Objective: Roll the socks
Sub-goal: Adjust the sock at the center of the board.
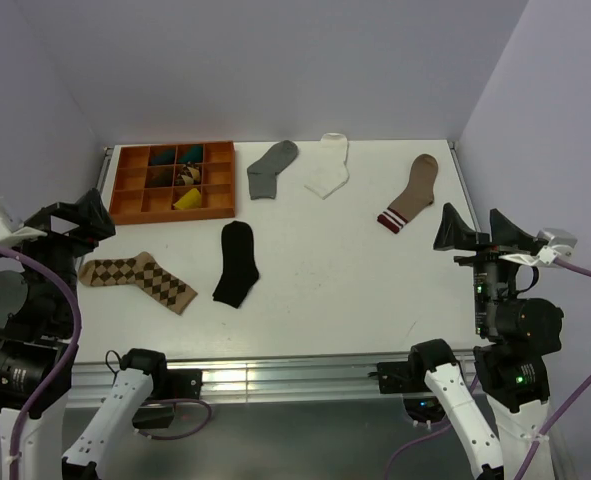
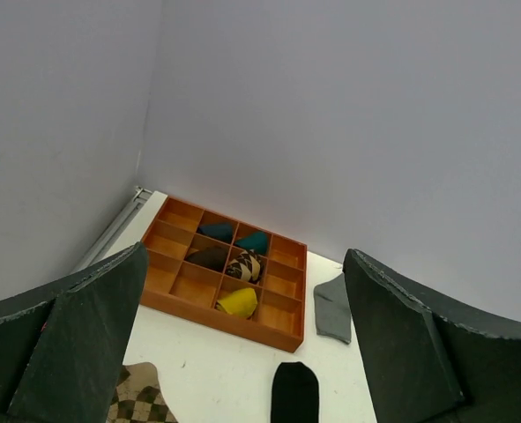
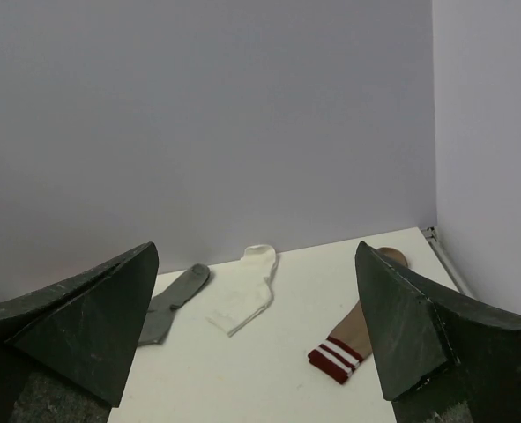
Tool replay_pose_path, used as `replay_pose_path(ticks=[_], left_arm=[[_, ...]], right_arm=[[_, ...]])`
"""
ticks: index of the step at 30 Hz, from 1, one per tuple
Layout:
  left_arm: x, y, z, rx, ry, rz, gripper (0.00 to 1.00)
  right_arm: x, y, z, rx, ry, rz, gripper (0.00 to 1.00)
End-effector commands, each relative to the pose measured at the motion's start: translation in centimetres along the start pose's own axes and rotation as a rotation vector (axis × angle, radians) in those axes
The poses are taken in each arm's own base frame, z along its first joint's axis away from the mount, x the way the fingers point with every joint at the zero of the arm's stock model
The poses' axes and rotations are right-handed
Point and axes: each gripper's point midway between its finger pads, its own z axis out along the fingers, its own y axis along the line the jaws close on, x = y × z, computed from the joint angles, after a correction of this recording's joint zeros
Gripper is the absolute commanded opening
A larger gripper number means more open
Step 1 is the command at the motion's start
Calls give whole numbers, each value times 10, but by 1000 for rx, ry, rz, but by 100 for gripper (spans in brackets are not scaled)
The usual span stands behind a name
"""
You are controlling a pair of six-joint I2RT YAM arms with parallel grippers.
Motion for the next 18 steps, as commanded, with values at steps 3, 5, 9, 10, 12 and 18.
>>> replay_pose_path(ticks=[3,5,9,10,12,18], left_arm=[[-5,-5,-2,31,-22,-8,99],[-6,-2,-3,23,-32,-8,100],[-7,-1,-2,12,-21,6,100],[-6,0,-3,10,-20,2,99],[-3,0,-3,13,-25,-2,100],[23,-11,7,59,48,4,99]], right_arm=[[-5,8,5,-32,-15,3,100],[-4,7,5,-32,-19,8,100],[0,7,8,-23,-10,29,100],[1,6,8,-16,-13,36,100],[0,6,7,-16,-28,55,100],[39,26,20,-97,136,68,100]])
